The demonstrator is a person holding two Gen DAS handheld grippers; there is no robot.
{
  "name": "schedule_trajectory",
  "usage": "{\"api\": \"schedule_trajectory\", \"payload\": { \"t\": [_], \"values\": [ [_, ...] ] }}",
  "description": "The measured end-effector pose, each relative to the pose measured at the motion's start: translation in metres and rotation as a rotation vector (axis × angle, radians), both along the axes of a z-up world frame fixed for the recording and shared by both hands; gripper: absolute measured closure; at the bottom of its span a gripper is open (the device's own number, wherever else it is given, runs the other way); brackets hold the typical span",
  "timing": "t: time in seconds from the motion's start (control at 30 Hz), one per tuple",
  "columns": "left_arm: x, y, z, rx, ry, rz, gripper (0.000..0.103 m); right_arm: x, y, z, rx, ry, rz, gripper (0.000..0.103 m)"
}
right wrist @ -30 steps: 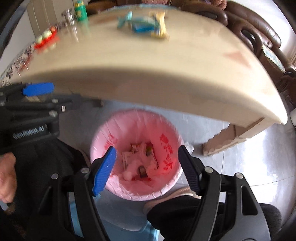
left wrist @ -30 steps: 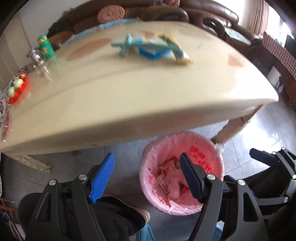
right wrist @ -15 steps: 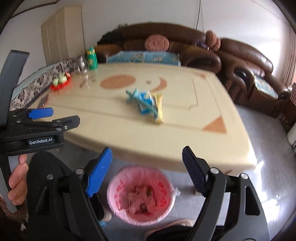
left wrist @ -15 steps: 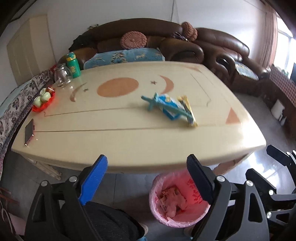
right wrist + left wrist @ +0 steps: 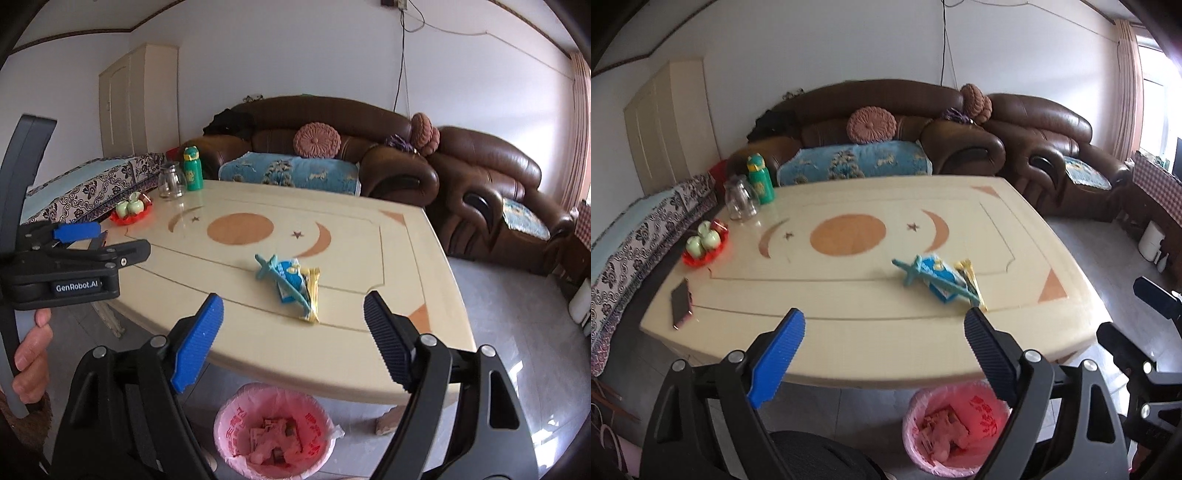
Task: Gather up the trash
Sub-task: 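Raise both open tools back toward the remaining items on the table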
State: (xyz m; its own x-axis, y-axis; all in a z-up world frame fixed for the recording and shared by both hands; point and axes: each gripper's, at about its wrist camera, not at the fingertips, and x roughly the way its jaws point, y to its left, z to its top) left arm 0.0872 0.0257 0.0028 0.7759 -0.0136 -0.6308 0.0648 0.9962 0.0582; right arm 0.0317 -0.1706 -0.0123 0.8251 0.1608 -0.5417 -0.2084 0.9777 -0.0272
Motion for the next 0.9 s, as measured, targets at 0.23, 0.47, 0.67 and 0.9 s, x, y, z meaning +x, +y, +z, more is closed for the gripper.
{"api": "schedule_trajectory", "payload": {
  "t": [0.23,0.47,0.67,0.9],
  "values": [
    [-0.003,-0.002,0.019,-0.002,-0.033,-0.003,0.013,0.002,0.005,0.011,0.001,-0.028,0.019,0.026],
    [0.005,-0.009,0.015,0.009,-0.023,-0.018,0.013,0.010,0.004,0.009,0.005,-0.024,0.017,0.026],
    [0.019,-0.012,0.006,0.005,0.003,-0.023,0.013,0.022,-0.001,0.004,0.016,-0.003,0.008,0.026],
    [0.045,-0.005,-0.010,0.000,0.040,-0.006,0.013,0.038,-0.012,-0.008,0.027,0.022,-0.017,0.026]
  ]
}}
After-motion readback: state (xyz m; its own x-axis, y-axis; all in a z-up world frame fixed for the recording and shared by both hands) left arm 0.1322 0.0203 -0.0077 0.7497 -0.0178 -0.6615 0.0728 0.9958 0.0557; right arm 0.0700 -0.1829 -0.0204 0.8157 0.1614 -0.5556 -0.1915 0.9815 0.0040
